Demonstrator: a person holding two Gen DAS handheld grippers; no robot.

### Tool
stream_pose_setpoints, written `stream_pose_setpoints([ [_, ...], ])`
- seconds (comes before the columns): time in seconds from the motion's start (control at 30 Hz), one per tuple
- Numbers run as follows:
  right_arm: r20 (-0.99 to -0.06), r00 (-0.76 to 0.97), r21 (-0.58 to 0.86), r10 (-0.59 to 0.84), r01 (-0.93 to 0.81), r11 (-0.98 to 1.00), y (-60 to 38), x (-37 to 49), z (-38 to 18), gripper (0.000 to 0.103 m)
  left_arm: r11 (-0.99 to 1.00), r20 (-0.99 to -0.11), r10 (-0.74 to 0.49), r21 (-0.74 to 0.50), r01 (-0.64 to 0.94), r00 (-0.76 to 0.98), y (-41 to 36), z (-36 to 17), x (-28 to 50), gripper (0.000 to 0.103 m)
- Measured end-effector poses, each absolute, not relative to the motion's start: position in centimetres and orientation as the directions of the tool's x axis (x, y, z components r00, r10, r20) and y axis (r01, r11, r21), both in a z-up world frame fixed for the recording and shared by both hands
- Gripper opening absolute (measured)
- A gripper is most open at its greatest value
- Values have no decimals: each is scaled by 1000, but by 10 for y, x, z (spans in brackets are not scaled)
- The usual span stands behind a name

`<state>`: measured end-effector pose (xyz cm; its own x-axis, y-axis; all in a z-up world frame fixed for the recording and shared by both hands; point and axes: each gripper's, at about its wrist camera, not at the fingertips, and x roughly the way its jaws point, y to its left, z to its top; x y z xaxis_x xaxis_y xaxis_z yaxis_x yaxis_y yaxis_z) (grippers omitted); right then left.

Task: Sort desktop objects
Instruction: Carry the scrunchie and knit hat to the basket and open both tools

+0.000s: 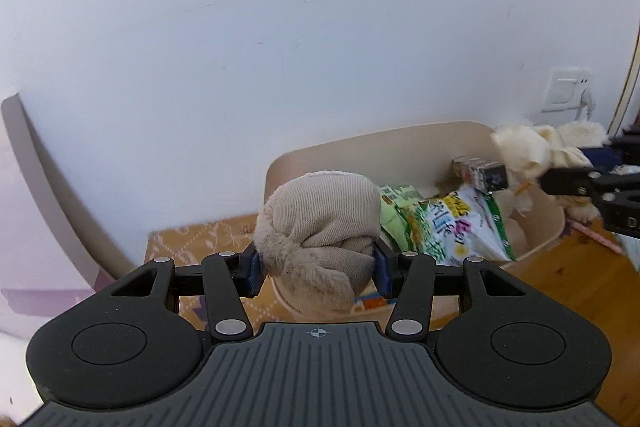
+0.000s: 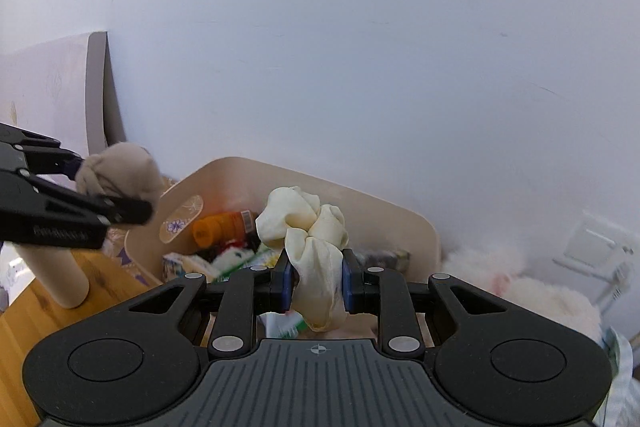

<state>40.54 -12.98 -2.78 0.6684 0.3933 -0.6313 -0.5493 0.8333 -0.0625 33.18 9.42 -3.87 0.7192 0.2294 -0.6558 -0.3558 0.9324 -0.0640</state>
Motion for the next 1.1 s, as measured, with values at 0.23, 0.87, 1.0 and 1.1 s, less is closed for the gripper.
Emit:
stream_pose_setpoints([
  [0.23, -660, 649, -94, 379, -572, 815, -93, 435, -43, 22, 947, -681, 235, -1, -322, 694, 91, -55, 365, 52],
  [0.87, -668, 654, -108, 356, -558, 823, -99, 442, -59, 76, 959, -733, 181, -16, -283, 655, 85, -81, 393, 80],
  [1.0, -638, 679, -91, 363, -535, 840, -114, 427, -49, 78, 961, -734, 176, -17, -276, 656, 80, -76, 380, 81],
  [1.1, -616, 702, -106, 358, -524, 845, -116, 416, -45, 85, 964, -732, 177, -6, -266, 658, 75, -73, 375, 81],
])
